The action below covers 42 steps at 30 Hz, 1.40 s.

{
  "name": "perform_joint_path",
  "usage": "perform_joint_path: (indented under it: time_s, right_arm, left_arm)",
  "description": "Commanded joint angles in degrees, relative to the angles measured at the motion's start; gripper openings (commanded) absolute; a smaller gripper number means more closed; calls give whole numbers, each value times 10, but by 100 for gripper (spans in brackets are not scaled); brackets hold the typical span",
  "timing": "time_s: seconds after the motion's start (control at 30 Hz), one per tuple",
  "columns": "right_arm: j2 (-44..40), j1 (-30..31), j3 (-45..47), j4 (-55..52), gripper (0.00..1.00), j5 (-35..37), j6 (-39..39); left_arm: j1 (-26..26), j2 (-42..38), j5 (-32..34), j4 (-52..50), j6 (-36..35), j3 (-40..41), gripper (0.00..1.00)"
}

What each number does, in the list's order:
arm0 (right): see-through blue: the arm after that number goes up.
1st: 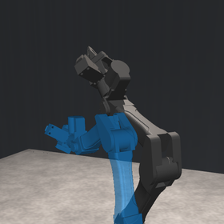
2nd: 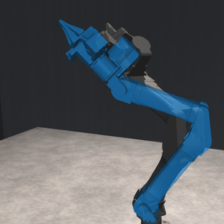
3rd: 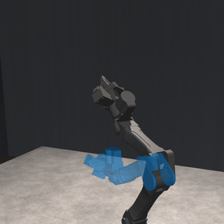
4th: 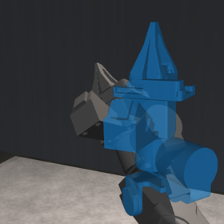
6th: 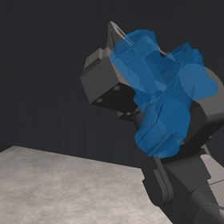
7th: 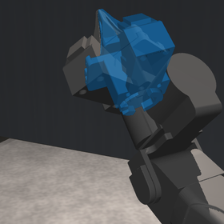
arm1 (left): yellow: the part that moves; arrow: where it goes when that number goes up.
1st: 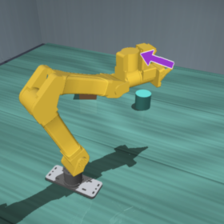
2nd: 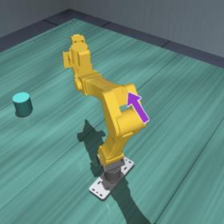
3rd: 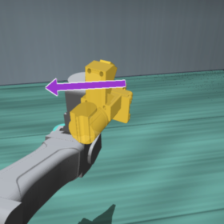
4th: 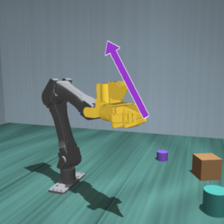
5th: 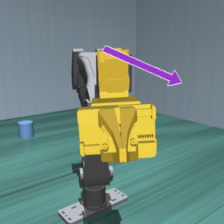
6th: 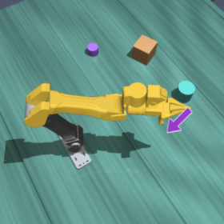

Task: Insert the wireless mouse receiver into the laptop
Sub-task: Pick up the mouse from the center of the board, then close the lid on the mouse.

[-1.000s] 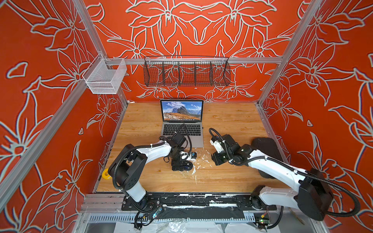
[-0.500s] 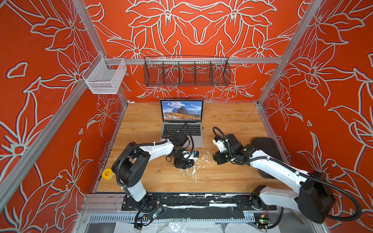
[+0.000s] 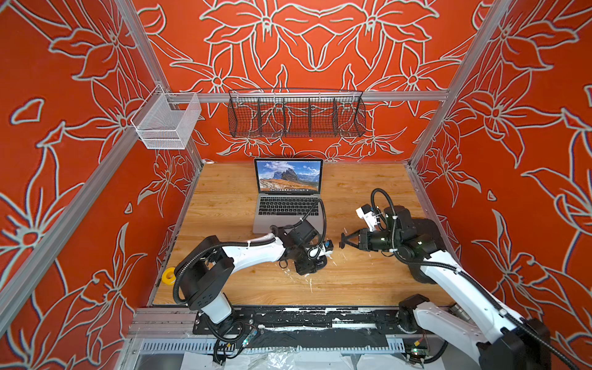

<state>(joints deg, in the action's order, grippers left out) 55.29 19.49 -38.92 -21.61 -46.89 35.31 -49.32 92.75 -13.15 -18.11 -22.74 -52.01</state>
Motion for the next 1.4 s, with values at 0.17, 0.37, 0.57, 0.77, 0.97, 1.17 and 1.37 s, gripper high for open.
perform_joint_path:
  time_s: [0.17, 0.37, 0.57, 0.77, 0.97, 1.17, 1.37]
  right_arm:
    - [-11, -13, 55, -29, 0, 10, 60]
    - [27, -14, 145, 195, 0, -98, 176]
    - [69, -13, 147, 228, 0, -142, 169]
    - [121, -14, 153, 253, 0, -139, 157]
    - [152, -14, 147, 242, 0, -114, 125]
    - [188, -14, 144, 213, 0, -103, 90]
    - [207, -14, 135, 194, 0, -79, 68]
  left_arm:
    - [-21, 39, -11, 224, 78, 97, 47]
    - [-21, 63, -48, 262, 55, 132, 46]
    - [-21, 79, -64, 269, 49, 140, 44]
    - [-20, 85, -65, 268, 44, 139, 42]
    - [-20, 84, -64, 258, 42, 141, 41]
    - [-20, 80, -66, 256, 46, 143, 39]
    - [-20, 78, -65, 251, 47, 143, 38]
